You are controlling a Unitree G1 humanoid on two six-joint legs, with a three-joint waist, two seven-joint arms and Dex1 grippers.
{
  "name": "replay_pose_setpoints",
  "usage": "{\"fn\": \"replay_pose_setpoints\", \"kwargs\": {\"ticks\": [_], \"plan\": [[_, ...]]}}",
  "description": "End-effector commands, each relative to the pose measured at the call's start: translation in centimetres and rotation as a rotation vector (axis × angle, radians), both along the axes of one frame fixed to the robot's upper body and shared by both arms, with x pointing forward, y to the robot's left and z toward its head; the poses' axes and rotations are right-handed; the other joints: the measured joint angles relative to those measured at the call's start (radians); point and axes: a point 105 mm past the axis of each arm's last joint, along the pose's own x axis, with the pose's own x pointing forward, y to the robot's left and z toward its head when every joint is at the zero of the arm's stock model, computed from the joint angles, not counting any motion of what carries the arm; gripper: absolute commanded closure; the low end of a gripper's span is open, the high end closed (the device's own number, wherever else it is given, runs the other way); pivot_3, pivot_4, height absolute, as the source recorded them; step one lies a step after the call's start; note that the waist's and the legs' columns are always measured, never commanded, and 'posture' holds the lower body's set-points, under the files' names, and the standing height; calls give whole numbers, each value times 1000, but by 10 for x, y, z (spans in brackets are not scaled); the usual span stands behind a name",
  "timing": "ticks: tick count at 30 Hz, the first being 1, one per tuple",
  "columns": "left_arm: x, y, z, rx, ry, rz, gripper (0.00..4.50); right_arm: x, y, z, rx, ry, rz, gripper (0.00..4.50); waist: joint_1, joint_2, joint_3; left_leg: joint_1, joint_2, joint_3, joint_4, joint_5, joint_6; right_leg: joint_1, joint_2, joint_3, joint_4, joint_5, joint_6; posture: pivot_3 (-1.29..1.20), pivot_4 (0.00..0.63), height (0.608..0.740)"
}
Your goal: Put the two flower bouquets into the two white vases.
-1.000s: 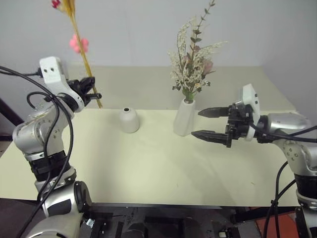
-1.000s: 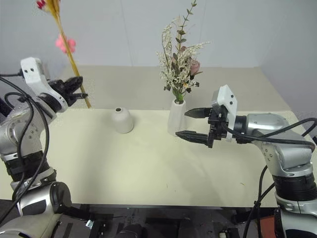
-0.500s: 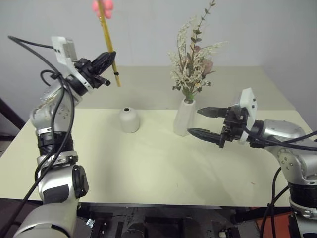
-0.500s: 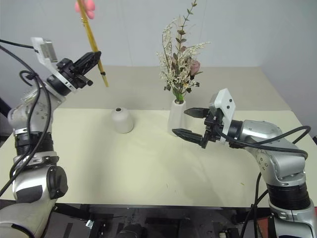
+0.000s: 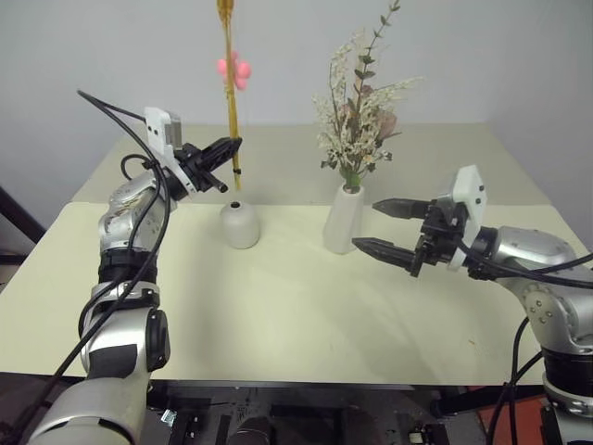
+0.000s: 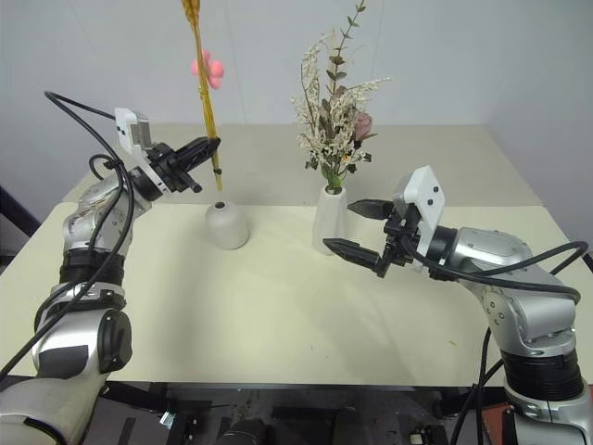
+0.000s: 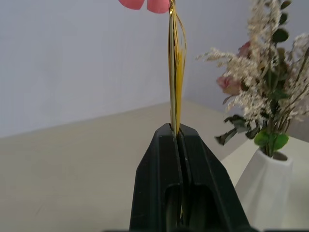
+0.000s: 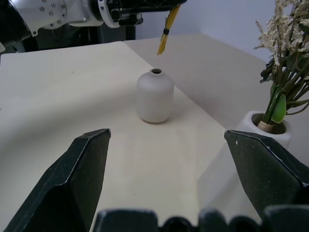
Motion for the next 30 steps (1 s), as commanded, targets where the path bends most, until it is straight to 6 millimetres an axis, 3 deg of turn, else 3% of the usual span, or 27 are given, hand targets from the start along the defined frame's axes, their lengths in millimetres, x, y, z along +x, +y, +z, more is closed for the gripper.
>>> {"fn": "replay_pose_setpoints", "kwargs": {"ticks": [1,9,18,30], "plan": [[-3,6,8,11,-52,14,4486,-7,0,10,3,-46,3,0,0,0,0,0,0,0,0,0,0,0,0,0,0,0,0,0,150,740],[0,12,-13,84,-37,28,4486,-9,1,9,7,-46,0,0,0,0,0,0,0,0,0,0,0,0,0,0,0,0,0,0,150,740],[4,14,-22,79,-14,25,4486,-10,-1,9,7,-44,-12,0,1,0,0,0,0,0,0,0,1,0,0,0,0,0,0,0,150,740],[3,19,1,58,-36,-27,4486,-14,-3,8,0,-37,-15,0,0,0,0,0,0,0,0,0,1,0,0,0,0,0,0,0,150,740]]}}
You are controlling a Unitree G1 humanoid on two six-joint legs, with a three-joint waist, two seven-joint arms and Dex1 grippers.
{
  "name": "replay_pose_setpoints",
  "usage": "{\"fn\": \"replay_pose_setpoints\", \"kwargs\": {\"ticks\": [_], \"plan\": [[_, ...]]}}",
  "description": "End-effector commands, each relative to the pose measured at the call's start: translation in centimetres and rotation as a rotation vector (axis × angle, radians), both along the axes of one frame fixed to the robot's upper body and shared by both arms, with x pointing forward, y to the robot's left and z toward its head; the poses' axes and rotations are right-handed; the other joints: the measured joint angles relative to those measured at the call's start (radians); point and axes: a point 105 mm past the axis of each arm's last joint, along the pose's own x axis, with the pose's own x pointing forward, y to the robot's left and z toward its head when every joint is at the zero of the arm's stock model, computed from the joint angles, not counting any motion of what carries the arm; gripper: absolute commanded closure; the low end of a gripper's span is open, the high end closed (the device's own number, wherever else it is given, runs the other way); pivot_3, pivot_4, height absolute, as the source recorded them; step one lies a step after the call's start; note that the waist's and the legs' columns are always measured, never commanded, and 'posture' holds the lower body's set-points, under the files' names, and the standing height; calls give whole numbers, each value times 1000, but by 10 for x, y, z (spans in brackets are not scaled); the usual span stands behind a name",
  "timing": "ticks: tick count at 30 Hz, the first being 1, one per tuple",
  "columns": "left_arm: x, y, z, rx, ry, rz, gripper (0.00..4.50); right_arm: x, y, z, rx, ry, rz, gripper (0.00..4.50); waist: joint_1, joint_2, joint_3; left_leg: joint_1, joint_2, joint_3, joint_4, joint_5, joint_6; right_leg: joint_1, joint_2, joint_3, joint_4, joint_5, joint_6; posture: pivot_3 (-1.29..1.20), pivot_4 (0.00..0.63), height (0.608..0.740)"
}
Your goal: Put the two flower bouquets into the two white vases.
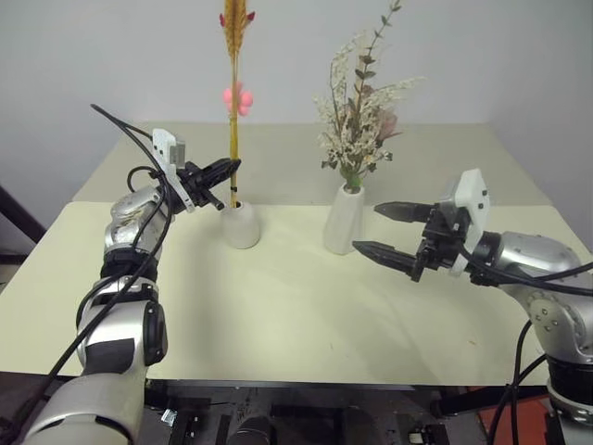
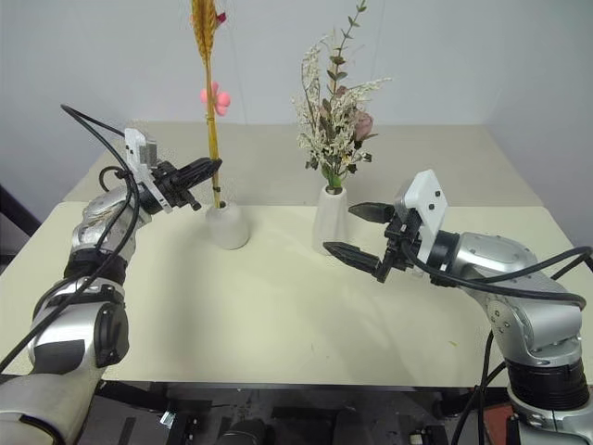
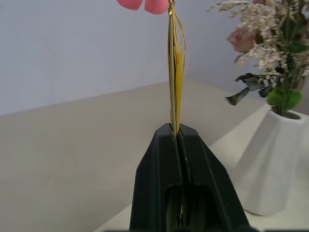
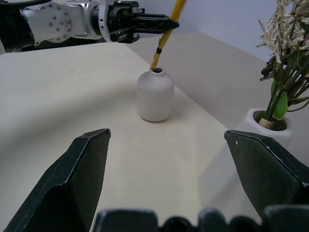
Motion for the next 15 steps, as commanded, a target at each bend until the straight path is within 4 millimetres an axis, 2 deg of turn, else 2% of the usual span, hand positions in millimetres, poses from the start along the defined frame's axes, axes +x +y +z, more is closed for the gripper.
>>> {"fn": "replay_pose_setpoints", "kwargs": {"ticks": [1,7,15], "plan": [[-2,11,26,-14,-62,16,4486,-6,-4,11,2,-45,-11,0,0,0,0,0,0,0,0,0,0,0,0,0,0,0,0,0,150,740],[2,10,30,-22,-63,31,4486,-6,-4,11,3,-45,-10,0,0,0,0,0,0,0,0,0,0,0,0,0,0,0,0,0,150,740],[7,-5,16,-14,-33,11,4486,-7,-4,12,1,-46,-14,0,0,0,0,0,0,0,0,0,0,0,0,0,0,0,0,0,150,740]]}}
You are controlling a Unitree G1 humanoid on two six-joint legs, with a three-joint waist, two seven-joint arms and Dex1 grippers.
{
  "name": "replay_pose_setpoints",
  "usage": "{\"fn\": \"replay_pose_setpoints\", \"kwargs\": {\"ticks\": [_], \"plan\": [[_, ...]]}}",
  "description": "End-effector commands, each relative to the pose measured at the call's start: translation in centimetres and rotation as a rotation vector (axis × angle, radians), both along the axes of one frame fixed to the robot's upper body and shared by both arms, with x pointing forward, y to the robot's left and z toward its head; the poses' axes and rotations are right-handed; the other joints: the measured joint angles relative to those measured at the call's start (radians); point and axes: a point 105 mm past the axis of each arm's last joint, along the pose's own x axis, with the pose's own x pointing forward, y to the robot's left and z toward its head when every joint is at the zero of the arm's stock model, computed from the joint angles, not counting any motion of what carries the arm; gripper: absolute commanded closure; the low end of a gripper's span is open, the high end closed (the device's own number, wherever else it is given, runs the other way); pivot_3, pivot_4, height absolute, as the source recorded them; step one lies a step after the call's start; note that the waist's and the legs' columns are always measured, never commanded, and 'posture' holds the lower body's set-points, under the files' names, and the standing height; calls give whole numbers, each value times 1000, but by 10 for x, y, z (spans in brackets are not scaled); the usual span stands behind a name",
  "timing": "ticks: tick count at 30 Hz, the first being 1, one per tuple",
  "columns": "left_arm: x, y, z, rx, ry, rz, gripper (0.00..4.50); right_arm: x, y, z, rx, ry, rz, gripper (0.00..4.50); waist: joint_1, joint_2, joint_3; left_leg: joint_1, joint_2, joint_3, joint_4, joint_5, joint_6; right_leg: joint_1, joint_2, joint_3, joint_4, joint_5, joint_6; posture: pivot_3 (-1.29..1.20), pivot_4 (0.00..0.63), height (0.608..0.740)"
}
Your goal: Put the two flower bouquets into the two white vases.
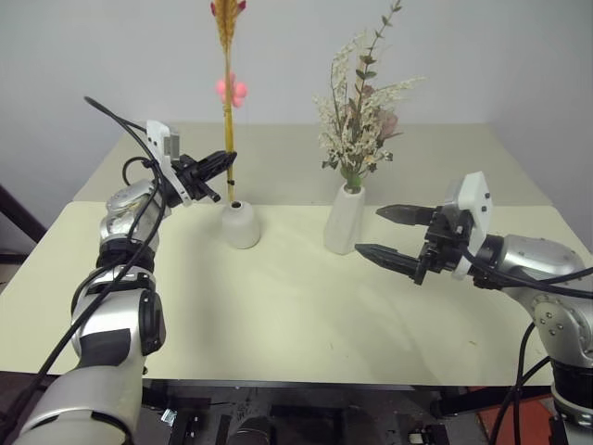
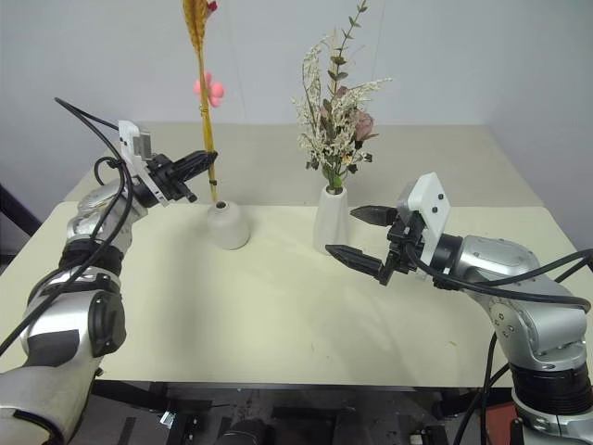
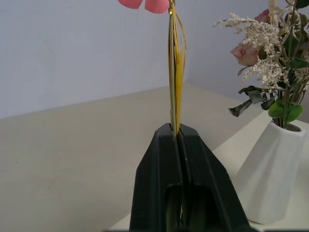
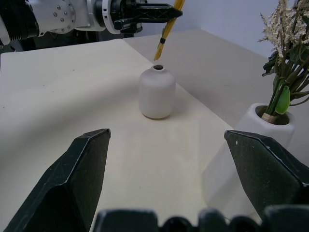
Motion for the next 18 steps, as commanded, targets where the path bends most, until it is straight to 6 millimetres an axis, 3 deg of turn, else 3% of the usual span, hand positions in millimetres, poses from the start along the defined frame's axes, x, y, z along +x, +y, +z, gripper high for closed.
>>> {"fn": "replay_pose_setpoints", "kwargs": {"ticks": [1,11,18], "plan": [[1,-3,15,8,-58,3,4486,-6,-2,15,0,-58,-6,0,-2,0,0,0,0,0,0,0,0,0,0,0,0,0,0,0,150,740],[4,-1,10,12,-53,37,4486,-7,-2,15,1,-51,-15,0,-2,0,0,0,0,0,0,0,0,0,0,0,0,0,0,0,150,740],[4,7,20,-10,-62,60,4486,-6,0,15,6,-50,-7,0,-2,0,0,0,0,0,0,0,0,0,0,0,0,0,0,0,150,740]]}}
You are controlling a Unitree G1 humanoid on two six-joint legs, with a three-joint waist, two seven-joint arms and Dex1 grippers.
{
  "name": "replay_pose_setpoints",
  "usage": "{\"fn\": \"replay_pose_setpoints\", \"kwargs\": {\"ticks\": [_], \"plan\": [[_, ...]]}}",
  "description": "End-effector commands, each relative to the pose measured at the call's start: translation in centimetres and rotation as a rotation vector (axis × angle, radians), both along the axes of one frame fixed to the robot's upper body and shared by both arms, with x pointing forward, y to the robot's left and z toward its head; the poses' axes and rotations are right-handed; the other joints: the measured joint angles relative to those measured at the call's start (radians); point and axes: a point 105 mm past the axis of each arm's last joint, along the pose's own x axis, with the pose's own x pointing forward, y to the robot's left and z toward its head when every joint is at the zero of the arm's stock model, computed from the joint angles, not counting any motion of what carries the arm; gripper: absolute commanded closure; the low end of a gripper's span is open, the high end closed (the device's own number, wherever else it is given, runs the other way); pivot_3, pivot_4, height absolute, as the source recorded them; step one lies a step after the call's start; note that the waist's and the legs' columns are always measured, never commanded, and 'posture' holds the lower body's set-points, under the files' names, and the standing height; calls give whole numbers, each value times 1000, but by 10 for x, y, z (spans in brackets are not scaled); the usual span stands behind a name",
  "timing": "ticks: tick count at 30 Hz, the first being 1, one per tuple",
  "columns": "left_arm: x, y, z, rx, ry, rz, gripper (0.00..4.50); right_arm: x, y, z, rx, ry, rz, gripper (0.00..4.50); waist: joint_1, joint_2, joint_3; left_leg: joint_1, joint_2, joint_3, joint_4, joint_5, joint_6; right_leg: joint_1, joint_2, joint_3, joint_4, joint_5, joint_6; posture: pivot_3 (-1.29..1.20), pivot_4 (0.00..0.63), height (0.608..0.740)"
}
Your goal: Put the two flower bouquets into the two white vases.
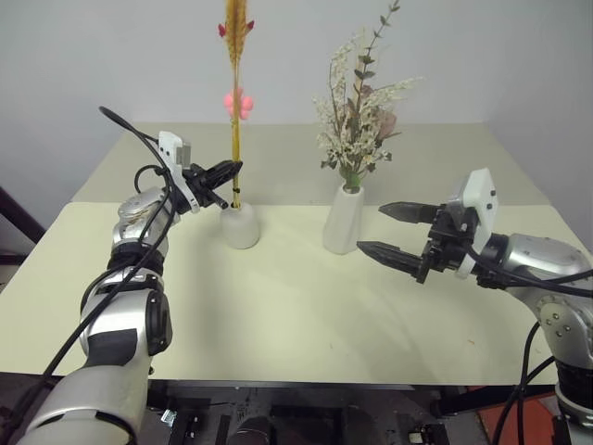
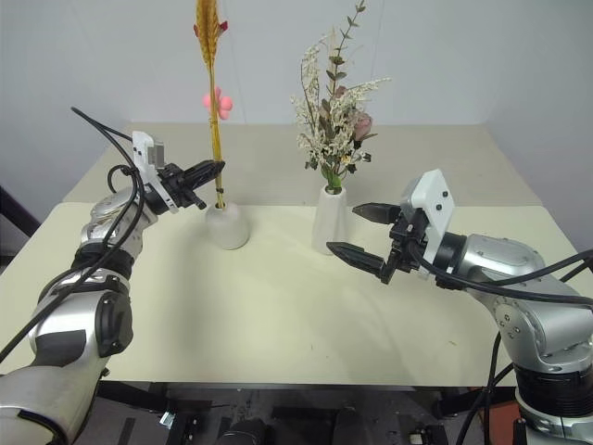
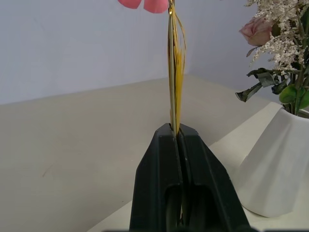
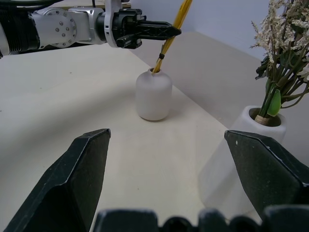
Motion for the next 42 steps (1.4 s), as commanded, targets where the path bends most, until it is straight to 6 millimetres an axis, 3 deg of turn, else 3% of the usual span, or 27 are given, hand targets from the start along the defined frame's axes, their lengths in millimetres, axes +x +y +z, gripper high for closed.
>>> {"fn": "replay_pose_setpoints", "kwargs": {"ticks": [1,42], "plan": [[0,8,30,-14,-82,30,4486,-4,1,10,2,-44,6,0,0,0,0,0,0,0,0,0,0,0,0,0,0,0,0,0,150,740],[4,2,3,6,-13,46,4486,-5,-1,8,8,-40,-16,0,0,0,0,0,0,0,0,0,0,0,0,0,0,0,0,0,150,740]]}}
